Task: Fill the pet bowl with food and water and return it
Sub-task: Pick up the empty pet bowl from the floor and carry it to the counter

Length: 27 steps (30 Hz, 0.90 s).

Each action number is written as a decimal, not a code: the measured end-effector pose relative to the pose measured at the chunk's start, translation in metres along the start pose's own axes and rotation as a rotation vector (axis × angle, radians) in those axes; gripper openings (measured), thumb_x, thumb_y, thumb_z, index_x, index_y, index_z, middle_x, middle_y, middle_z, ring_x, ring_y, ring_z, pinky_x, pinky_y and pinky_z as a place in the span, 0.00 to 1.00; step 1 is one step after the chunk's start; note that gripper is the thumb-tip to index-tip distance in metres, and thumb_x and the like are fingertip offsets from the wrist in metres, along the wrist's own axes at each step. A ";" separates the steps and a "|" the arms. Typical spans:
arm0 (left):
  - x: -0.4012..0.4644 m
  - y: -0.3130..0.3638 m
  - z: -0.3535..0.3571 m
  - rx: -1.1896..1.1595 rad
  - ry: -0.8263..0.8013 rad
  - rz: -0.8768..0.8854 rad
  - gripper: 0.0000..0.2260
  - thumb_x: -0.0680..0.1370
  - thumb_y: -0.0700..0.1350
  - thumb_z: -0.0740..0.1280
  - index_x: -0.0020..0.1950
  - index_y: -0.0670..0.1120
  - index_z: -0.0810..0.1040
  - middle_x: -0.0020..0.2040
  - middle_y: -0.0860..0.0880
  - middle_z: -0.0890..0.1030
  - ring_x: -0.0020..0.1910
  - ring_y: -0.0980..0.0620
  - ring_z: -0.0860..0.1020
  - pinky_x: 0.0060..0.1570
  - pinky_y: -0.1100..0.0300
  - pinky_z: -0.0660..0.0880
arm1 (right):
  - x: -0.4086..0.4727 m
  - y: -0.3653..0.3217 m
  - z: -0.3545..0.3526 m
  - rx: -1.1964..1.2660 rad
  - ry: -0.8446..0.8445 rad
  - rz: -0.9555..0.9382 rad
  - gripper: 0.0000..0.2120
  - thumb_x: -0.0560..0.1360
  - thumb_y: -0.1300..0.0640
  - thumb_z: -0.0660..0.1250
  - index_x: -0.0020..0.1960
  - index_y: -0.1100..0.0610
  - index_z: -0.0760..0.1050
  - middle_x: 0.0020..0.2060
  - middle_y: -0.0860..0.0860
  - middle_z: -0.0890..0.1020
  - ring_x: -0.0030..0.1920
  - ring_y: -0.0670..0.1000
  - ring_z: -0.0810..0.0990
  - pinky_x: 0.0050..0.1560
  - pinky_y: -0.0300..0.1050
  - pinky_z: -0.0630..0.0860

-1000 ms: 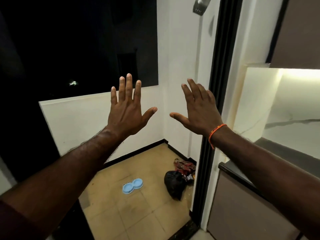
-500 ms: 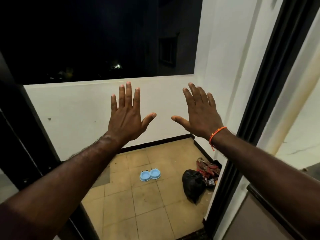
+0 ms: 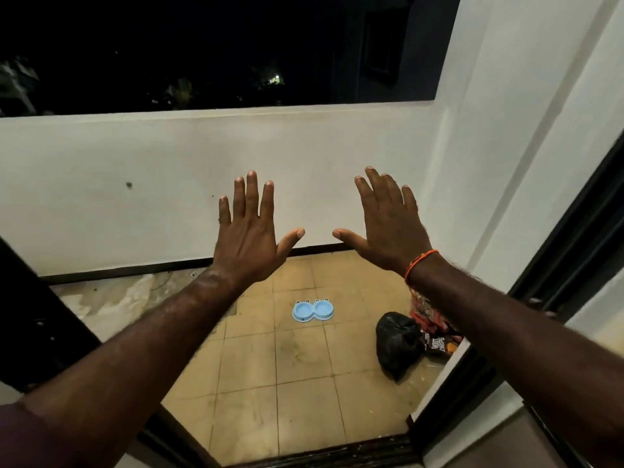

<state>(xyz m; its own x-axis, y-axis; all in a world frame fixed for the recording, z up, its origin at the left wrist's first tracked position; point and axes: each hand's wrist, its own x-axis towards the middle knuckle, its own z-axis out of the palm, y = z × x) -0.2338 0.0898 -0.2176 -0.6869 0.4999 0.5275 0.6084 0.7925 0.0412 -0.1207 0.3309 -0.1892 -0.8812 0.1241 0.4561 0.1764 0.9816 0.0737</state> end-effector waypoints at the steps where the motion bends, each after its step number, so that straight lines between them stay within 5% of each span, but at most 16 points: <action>1: 0.003 -0.004 0.012 -0.002 -0.017 -0.010 0.45 0.79 0.74 0.47 0.85 0.45 0.43 0.85 0.40 0.39 0.84 0.40 0.39 0.80 0.35 0.46 | 0.006 0.001 0.012 0.007 -0.014 0.001 0.48 0.76 0.25 0.53 0.83 0.56 0.51 0.84 0.56 0.51 0.82 0.61 0.53 0.78 0.66 0.55; 27: 0.118 -0.101 0.304 -0.029 -0.400 -0.144 0.45 0.79 0.75 0.46 0.85 0.43 0.47 0.85 0.39 0.42 0.84 0.39 0.43 0.80 0.37 0.49 | 0.167 0.029 0.329 0.061 -0.440 0.001 0.49 0.75 0.24 0.48 0.84 0.57 0.49 0.84 0.57 0.48 0.82 0.61 0.52 0.78 0.65 0.56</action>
<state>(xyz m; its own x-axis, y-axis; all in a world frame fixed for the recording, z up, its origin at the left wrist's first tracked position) -0.4967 0.1749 -0.4171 -0.8624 0.4855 0.1436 0.5019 0.8570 0.1170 -0.4070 0.4281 -0.4027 -0.9862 0.1620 0.0346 0.1626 0.9866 0.0148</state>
